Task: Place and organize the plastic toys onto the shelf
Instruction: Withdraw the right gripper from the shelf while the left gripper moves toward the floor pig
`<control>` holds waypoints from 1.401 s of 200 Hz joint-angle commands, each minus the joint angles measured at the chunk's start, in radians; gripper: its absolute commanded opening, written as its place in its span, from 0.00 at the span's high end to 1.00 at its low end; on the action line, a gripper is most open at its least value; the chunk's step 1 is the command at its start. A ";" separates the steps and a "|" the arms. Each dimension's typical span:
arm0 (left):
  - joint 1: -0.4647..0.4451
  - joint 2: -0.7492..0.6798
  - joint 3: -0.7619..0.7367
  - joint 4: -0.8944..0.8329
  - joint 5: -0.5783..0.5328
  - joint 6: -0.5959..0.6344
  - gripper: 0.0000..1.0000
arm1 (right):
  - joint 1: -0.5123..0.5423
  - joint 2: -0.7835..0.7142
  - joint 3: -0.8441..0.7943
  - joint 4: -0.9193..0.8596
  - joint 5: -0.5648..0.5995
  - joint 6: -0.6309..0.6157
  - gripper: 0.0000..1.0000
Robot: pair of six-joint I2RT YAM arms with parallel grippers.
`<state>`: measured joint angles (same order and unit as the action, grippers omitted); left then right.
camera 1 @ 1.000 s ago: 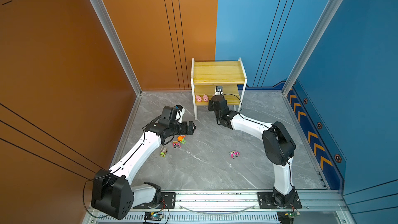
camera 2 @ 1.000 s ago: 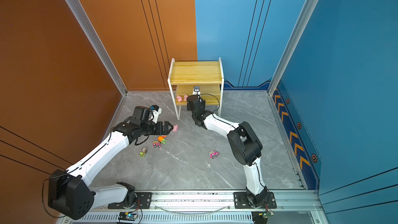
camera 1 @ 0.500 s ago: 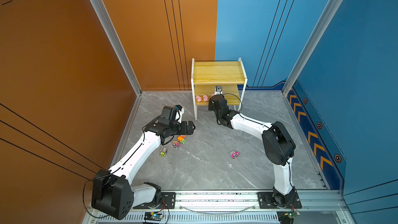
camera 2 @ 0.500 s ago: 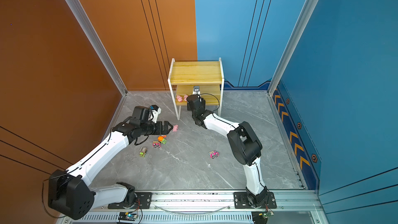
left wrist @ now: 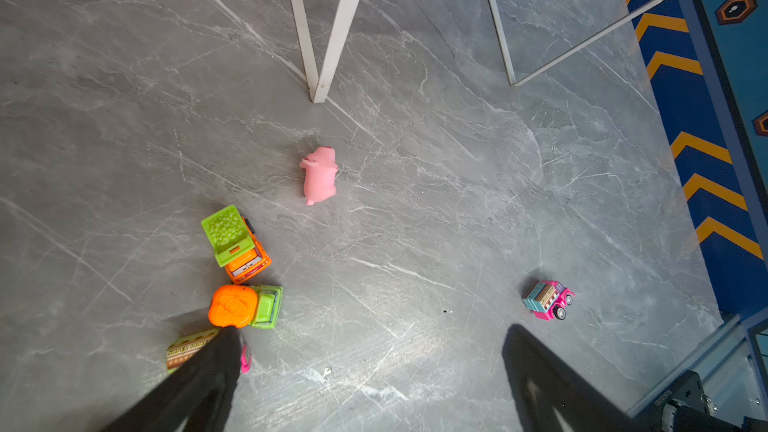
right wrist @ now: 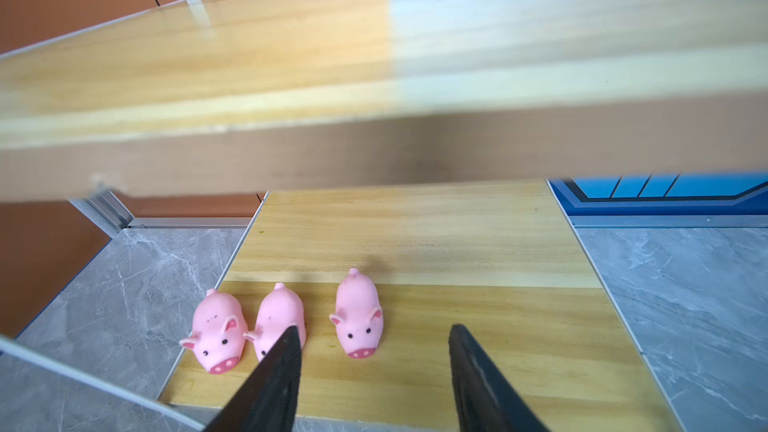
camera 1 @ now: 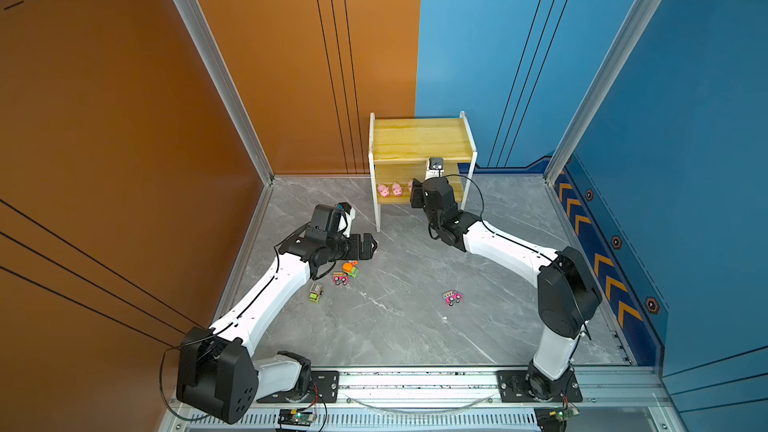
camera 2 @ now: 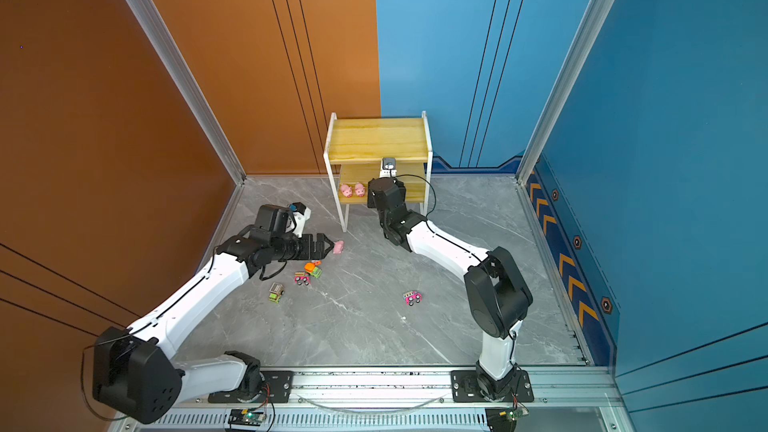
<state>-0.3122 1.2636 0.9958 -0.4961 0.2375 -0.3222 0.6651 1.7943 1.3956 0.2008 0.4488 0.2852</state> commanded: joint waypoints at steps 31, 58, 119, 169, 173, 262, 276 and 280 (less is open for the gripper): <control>0.009 -0.005 0.006 0.005 -0.004 0.001 0.01 | 0.018 -0.136 -0.208 -0.003 -0.125 0.009 0.42; 0.012 0.002 0.010 0.005 -0.007 0.003 0.01 | 0.078 -0.182 -0.337 0.048 -0.168 0.028 0.41; 0.009 0.036 0.003 0.004 -0.047 0.008 0.01 | 0.169 -0.127 -0.416 0.099 -0.192 0.092 0.40; -0.031 0.130 0.014 -0.022 -0.131 0.029 0.00 | 0.140 -0.253 -0.559 0.061 -0.201 0.133 0.40; -0.035 0.139 0.016 -0.025 -0.142 0.029 0.00 | 0.134 -0.264 -0.569 0.047 -0.209 0.134 0.40; -0.106 0.387 0.263 -0.137 -0.300 0.022 0.02 | 0.009 -0.560 -0.812 0.013 -0.502 0.022 0.39; -0.115 0.441 0.299 -0.151 -0.319 0.017 0.06 | -0.006 -0.579 -0.846 0.053 -0.530 0.022 0.39; -0.116 0.453 0.305 -0.153 -0.322 0.016 0.07 | -0.010 -0.581 -0.852 0.060 -0.540 0.022 0.39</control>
<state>-0.4129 1.6402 1.2514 -0.5842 -0.0238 -0.3103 0.6838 1.2434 0.5945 0.2096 -0.0002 0.3359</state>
